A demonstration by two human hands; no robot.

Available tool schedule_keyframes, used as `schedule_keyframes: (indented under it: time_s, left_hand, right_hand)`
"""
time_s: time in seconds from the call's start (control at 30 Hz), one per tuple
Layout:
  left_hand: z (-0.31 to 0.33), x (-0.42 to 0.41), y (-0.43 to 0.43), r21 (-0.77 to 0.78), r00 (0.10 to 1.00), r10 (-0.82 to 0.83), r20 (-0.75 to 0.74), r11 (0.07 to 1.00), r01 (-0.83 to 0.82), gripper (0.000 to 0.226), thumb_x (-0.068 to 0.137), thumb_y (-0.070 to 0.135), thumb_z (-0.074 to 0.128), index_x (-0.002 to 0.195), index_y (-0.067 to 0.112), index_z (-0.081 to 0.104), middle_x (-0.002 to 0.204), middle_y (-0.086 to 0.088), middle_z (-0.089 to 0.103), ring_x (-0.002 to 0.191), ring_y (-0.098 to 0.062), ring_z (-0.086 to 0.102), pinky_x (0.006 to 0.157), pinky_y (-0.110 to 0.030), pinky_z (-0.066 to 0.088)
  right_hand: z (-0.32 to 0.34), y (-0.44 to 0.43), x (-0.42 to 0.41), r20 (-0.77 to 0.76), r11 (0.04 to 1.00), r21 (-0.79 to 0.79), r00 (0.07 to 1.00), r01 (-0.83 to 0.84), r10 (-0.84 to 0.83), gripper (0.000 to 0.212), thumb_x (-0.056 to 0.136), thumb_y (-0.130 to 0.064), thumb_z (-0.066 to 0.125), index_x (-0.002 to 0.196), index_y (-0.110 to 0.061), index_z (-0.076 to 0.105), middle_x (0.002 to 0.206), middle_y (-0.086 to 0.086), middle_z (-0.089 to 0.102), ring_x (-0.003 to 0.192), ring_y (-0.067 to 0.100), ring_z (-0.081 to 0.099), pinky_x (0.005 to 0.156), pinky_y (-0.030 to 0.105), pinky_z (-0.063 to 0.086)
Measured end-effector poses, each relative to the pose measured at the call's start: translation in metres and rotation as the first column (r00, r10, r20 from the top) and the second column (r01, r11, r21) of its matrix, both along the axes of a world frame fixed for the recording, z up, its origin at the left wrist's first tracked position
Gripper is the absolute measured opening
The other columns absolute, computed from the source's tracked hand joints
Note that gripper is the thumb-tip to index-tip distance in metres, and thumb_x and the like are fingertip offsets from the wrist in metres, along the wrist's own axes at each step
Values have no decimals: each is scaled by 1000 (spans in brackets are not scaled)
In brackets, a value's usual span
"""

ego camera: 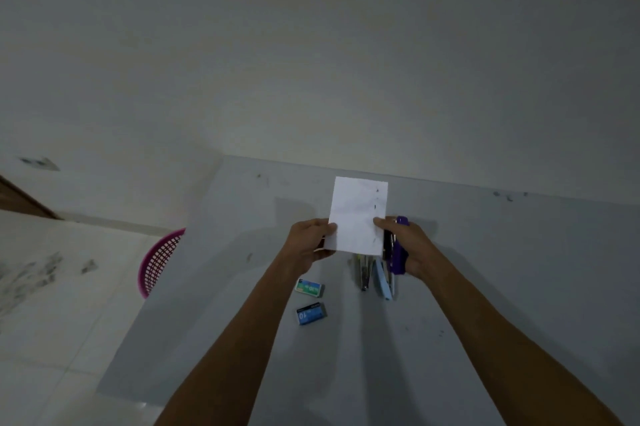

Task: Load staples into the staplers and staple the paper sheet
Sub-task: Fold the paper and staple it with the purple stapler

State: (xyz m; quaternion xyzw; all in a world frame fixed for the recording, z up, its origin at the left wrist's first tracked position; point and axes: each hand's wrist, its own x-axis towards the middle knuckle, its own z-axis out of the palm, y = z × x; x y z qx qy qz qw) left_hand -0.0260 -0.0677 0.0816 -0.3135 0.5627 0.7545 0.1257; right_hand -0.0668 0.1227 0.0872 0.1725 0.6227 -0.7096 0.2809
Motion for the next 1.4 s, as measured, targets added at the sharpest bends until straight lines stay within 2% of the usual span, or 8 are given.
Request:
schedule_keyframes:
  time_s: [0.23, 0.47, 0.57, 0.7, 0.8, 1.03, 1.13, 1.4]
  left_hand:
    - [12, 11, 16, -25, 995, -96, -27, 995, 96, 14, 86, 3, 60, 91, 16, 55, 104, -14, 62, 85, -26, 61, 58, -31, 53]
    - [18, 6, 11, 115, 982, -182, 57, 978, 175, 53, 78, 50, 68, 104, 5, 68, 103, -13, 72, 94, -27, 68, 77, -35, 55]
    - [17, 6, 16, 5, 978, -210, 6, 978, 210, 38, 78, 27, 76, 107, 3, 68, 108, -17, 70, 85, -24, 67, 66, -30, 57]
    - [16, 4, 25, -36, 993, -110, -52, 993, 108, 18, 77, 12, 76, 93, 8, 70, 87, -10, 70, 72, -19, 66, 53, -23, 55]
    - [13, 2, 29, -72, 994, -53, -100, 996, 46, 23, 77, 9, 76, 99, 6, 70, 84, -9, 70, 68, -19, 67, 51, -23, 55]
    - [6, 0, 32, -105, 989, -14, -146, 994, -1, 16, 76, 7, 76, 92, 7, 70, 83, -8, 70, 70, -20, 67, 50, -23, 54]
    - [3, -1, 30, -54, 993, 32, -115, 998, -38, 19, 76, 5, 76, 79, 10, 58, 89, -14, 68, 74, -26, 68, 53, -29, 56]
    - [4, 6, 28, 34, 980, -197, -36, 980, 198, 25, 81, 7, 72, 102, -5, 66, 95, -15, 69, 80, -23, 67, 68, -29, 60]
  right_hand:
    - [2, 11, 14, -198, 996, -60, 978, 62, -73, 19, 85, 3, 61, 99, -9, 65, 98, 15, 68, 84, 30, 64, 67, 40, 58]
    - [13, 29, 16, -414, 982, 149, 894, -118, 171, 26, 80, 16, 50, 78, -5, 66, 83, 10, 66, 75, 19, 61, 64, 21, 52]
    - [12, 34, 15, -389, 987, 105, 908, -121, 153, 29, 79, 17, 45, 82, -3, 66, 95, 13, 69, 87, 21, 64, 73, 25, 54]
    - [9, 35, 18, -147, 1000, 3, 989, -3, 3, 17, 89, -21, 57, 99, -17, 69, 91, 10, 65, 77, 23, 59, 63, 30, 49]
    - [9, 32, 22, -48, 985, 157, 996, -64, 72, 44, 81, -54, 64, 98, -14, 67, 83, 9, 69, 66, 22, 62, 55, 28, 49]
    - [5, 30, 24, -41, 993, 112, 998, -39, 44, 32, 80, 2, 69, 111, -4, 64, 90, 15, 69, 69, 22, 64, 47, 23, 49]
    - [7, 32, 23, -52, 992, 125, 998, -19, 26, 27, 80, 6, 66, 102, -9, 65, 89, 13, 69, 68, 21, 65, 52, 28, 50]
    - [7, 36, 17, -97, 979, 199, 993, -41, 61, 30, 79, 5, 67, 105, -8, 66, 87, 13, 70, 69, 22, 65, 53, 30, 50]
